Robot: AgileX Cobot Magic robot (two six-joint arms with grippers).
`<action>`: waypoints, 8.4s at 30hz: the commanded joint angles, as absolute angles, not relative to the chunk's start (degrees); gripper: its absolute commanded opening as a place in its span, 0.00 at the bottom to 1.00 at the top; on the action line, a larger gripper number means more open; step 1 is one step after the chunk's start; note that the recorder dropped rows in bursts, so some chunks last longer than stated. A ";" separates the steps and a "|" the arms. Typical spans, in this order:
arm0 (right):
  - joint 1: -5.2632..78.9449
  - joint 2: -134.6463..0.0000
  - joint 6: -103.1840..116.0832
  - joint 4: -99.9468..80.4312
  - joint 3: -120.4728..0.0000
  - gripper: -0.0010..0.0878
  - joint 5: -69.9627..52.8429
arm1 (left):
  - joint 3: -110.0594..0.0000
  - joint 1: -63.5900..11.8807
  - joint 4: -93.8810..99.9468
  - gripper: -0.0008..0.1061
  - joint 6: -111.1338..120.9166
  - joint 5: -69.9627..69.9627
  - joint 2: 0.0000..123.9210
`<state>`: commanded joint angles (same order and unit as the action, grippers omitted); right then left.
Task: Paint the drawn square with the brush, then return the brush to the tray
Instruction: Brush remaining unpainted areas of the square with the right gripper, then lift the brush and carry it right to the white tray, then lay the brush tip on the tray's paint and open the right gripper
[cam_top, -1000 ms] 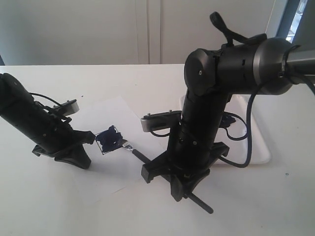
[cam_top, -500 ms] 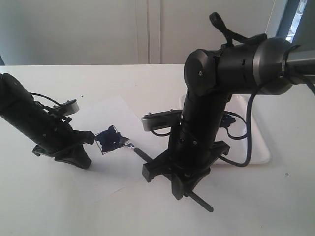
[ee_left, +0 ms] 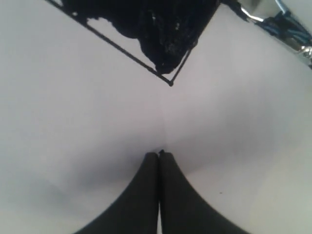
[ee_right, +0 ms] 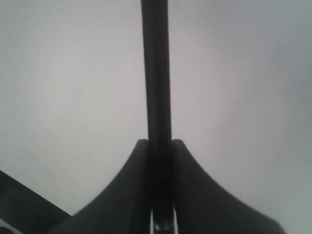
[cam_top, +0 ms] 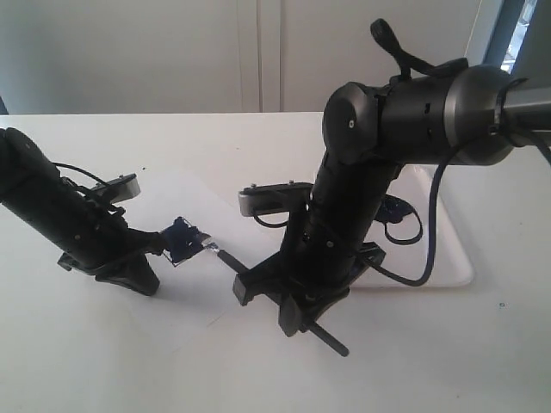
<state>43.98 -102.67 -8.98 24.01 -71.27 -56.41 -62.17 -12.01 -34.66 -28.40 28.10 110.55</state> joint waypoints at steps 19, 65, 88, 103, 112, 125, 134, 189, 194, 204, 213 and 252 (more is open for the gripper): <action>43.98 -102.27 -9.27 25.97 -72.79 0.01 -56.09 | -68.62 -10.31 -35.51 0.01 -27.79 19.05 110.01; 43.98 -111.03 -7.11 23.75 -74.91 0.01 -54.91 | -70.70 -10.66 -36.39 0.01 -25.42 31.66 116.62; 43.98 -110.43 -11.40 28.45 -74.80 0.01 -63.43 | -70.70 -10.66 -36.39 0.01 -25.42 30.90 116.62; 43.98 -109.30 -10.17 25.79 -74.80 0.01 -65.20 | -70.70 -10.66 -36.11 0.01 -25.42 30.54 116.62; 44.23 -108.44 -10.16 24.80 -74.71 0.01 -66.72 | -70.70 -10.66 -35.97 0.01 -25.42 30.30 116.62; 45.09 -107.76 -8.50 21.98 -74.71 0.01 -67.04 | -70.70 -10.66 -35.97 0.01 -25.42 29.97 116.62; 45.09 -103.03 -7.42 21.12 -74.71 0.01 -65.24 | -70.70 -10.66 -35.97 0.01 -25.42 29.97 116.62; 43.22 -81.26 30.41 -8.47 -53.18 0.01 -56.01 | -70.71 -10.47 -20.81 0.01 -16.88 47.60 80.02; 43.11 -80.64 32.66 -8.29 -48.54 0.01 -50.58 | -70.71 -10.47 -20.71 0.01 -16.88 47.85 80.02; 37.76 -80.16 35.06 -8.56 -41.39 0.01 -41.57 | -70.71 -10.47 -20.06 0.01 -16.88 47.70 80.02; 35.94 -84.06 31.09 -5.95 -39.90 0.01 -36.83 | -70.71 -10.47 -20.06 0.01 -16.88 48.77 80.02; 35.94 -83.99 34.73 -4.46 -40.00 0.61 -36.38 | -70.71 -10.47 -20.06 0.01 -17.12 50.63 80.02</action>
